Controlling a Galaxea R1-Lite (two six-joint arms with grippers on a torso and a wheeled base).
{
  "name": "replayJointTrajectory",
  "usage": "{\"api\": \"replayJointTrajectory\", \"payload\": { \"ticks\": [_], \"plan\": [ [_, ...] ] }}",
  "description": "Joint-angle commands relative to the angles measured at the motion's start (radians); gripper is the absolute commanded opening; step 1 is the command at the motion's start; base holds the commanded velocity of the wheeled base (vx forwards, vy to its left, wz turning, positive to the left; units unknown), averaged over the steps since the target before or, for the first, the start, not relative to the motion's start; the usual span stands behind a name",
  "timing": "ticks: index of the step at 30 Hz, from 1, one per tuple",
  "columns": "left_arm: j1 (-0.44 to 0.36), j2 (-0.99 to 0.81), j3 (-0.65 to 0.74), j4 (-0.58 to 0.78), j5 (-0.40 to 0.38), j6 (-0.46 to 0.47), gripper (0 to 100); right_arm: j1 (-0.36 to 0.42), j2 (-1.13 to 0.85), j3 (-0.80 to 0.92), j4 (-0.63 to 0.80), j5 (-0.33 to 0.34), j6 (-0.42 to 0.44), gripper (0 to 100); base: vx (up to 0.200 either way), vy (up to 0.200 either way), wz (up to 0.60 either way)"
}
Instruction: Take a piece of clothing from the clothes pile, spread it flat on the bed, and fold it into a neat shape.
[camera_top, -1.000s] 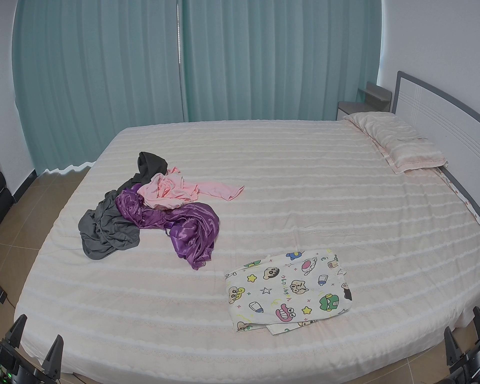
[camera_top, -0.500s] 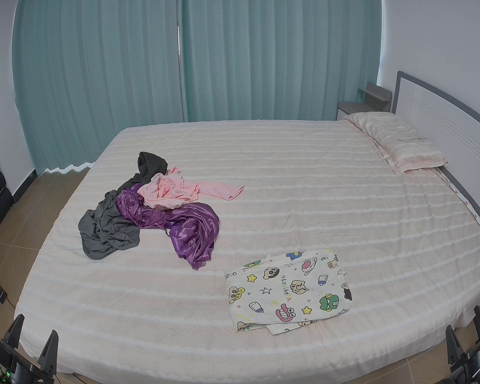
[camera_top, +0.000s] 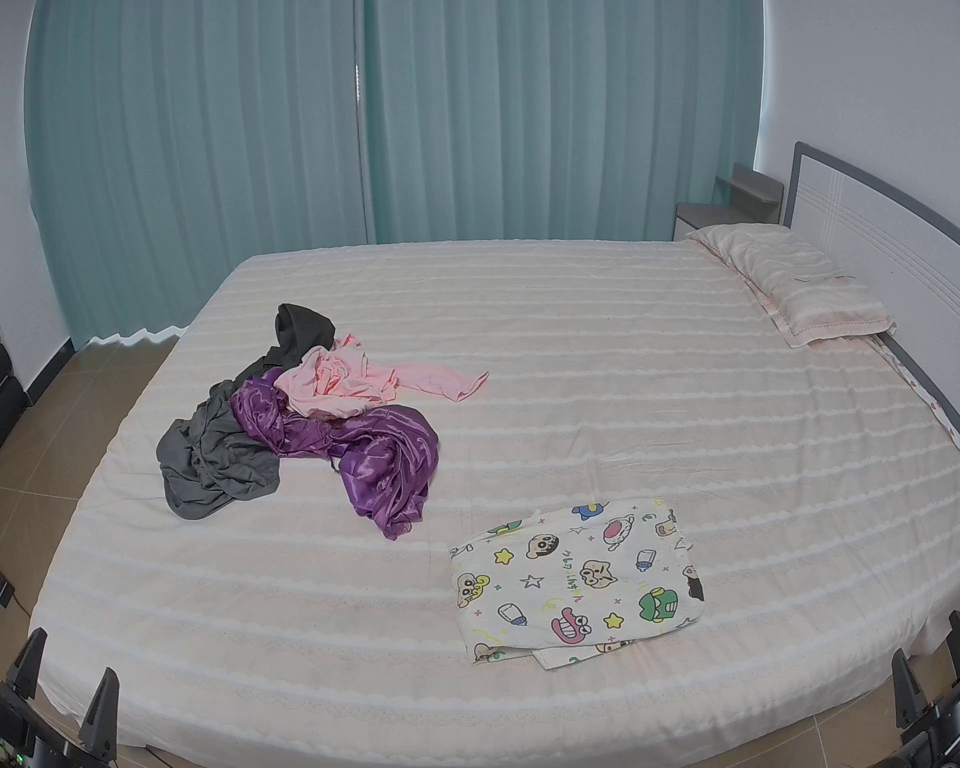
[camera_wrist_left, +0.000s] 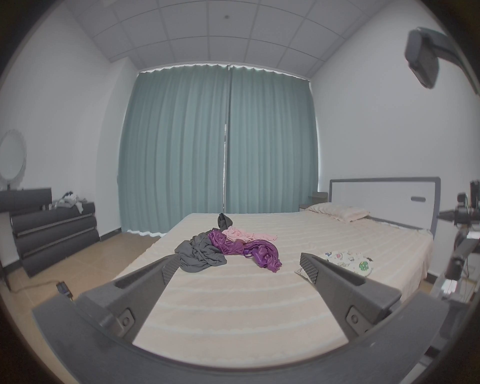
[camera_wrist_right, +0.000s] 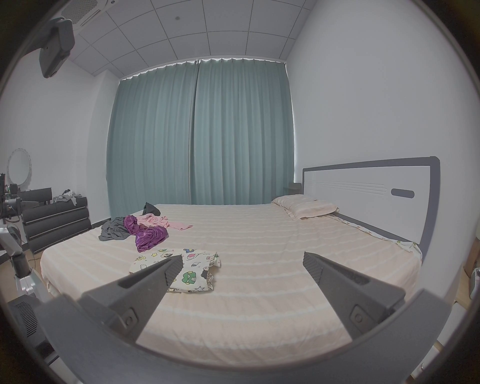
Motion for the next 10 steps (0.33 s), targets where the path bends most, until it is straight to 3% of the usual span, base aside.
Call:
{"api": "replayJointTrajectory", "payload": {
  "ticks": [1,10],
  "plan": [
    [-0.008,-0.036,0.017,0.005,-0.017,0.062,100,0.0,-0.014,0.015,0.0,0.001,-0.008,100,0.0,0.0,0.0],
    [-0.008,-0.035,0.017,0.005,-0.017,0.066,100,0.0,-0.014,0.016,-0.002,0.003,-0.002,100,0.0,0.0,0.0]
  ]
}}
